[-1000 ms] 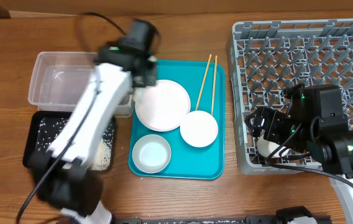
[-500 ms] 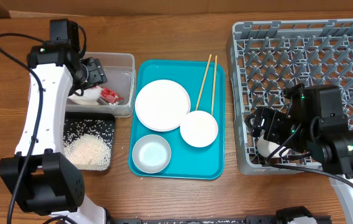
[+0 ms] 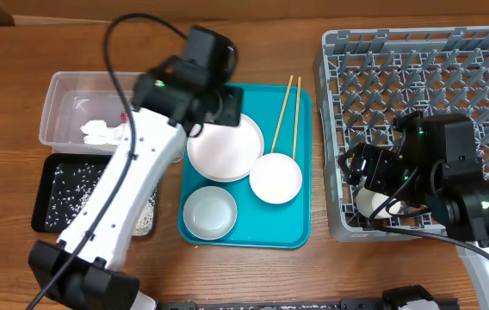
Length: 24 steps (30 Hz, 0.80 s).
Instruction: Sort waste into correct bins and load items into the dishwasher
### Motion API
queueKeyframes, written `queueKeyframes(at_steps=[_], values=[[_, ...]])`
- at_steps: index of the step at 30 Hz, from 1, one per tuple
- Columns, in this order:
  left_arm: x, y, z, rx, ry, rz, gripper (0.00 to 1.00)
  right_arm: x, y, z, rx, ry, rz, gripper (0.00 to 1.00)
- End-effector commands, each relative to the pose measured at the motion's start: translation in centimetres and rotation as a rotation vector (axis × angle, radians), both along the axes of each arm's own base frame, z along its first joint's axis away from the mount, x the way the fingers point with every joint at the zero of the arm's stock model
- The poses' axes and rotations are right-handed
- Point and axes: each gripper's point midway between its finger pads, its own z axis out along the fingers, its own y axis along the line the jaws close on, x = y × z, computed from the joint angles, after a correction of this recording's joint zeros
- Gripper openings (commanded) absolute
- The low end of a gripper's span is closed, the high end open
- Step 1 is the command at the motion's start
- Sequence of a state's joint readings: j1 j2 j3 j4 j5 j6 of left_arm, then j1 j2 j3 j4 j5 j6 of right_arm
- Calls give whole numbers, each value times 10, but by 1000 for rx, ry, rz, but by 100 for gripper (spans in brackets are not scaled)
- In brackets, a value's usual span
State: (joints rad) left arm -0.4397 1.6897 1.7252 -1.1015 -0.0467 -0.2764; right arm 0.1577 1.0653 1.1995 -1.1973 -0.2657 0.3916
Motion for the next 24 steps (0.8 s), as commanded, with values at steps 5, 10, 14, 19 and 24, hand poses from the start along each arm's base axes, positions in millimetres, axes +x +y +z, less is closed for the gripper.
queueKeyframes(at_steps=[5,10,14,19,24], values=[[-39,29,56,52,-112,92,62,0,2,5,4,-14,13,100],[-98,92,119,124,-276,194,66,0,2,5,4,-15,12,100],[-148,121,150,75,-372,216,91,1,2,6,9,-17,4,100],[-190,122,169,-72,-435,157,100,1,2,6,9,-16,4,100],[-209,131,180,-118,-493,155,100,1,2,6,9,-16,4,100]])
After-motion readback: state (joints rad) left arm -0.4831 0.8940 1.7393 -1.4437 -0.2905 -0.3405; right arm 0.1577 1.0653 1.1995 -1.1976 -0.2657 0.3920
